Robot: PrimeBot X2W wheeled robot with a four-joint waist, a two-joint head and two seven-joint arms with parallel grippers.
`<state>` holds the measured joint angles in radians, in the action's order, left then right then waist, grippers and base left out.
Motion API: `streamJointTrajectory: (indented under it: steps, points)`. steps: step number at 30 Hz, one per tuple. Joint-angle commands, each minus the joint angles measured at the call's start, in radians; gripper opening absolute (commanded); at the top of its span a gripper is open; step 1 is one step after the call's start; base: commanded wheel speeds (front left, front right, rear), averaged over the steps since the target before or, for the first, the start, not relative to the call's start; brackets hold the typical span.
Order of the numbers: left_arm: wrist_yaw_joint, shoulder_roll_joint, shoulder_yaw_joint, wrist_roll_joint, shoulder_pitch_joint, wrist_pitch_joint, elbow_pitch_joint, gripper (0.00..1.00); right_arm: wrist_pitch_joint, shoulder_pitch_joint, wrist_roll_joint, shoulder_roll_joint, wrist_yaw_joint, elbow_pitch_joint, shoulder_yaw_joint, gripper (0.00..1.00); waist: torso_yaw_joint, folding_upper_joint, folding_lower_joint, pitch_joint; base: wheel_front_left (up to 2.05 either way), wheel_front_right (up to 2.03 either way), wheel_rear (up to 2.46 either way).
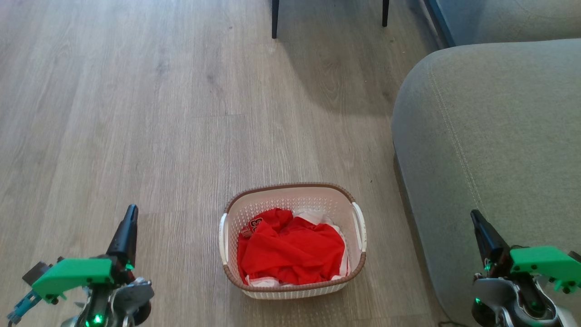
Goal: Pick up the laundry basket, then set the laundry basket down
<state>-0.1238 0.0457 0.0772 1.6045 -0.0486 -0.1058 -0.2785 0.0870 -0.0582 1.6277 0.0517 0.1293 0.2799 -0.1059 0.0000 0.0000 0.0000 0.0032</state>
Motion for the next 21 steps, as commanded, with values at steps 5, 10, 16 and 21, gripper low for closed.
streamJointTrajectory:
  steps: [5, 10, 16, 21]
  points:
    - [-0.007, 0.004, 0.037, 0.004, -0.060, -0.008, 0.033, 0.00, 0.009, -0.048, -0.001, 0.015, 0.001, -0.036, 0.014, 0.00, 0.000, 0.0000, 0.0000, 0.000, 0.00, 0.00, 0.00]
    - [-0.007, 0.004, 0.037, 0.004, -0.060, -0.008, 0.033, 0.00, 0.010, -0.048, -0.002, 0.014, 0.001, -0.036, 0.013, 0.00, 0.000, 0.0000, 0.0000, 0.000, 0.00, 0.00, 0.00]
    - [-0.007, 0.004, 0.037, 0.004, -0.060, -0.008, 0.033, 0.00, 0.011, -0.048, -0.003, 0.012, 0.001, -0.036, 0.011, 0.00, 0.000, 0.0000, 0.0000, 0.000, 0.00, 0.00, 0.00]
    - [-0.007, 0.004, 0.037, 0.004, -0.060, -0.008, 0.033, 0.00, 0.012, -0.048, -0.004, 0.011, 0.001, -0.036, 0.010, 0.00, 0.000, 0.0000, 0.0000, 0.000, 0.00, 0.00, 0.00]
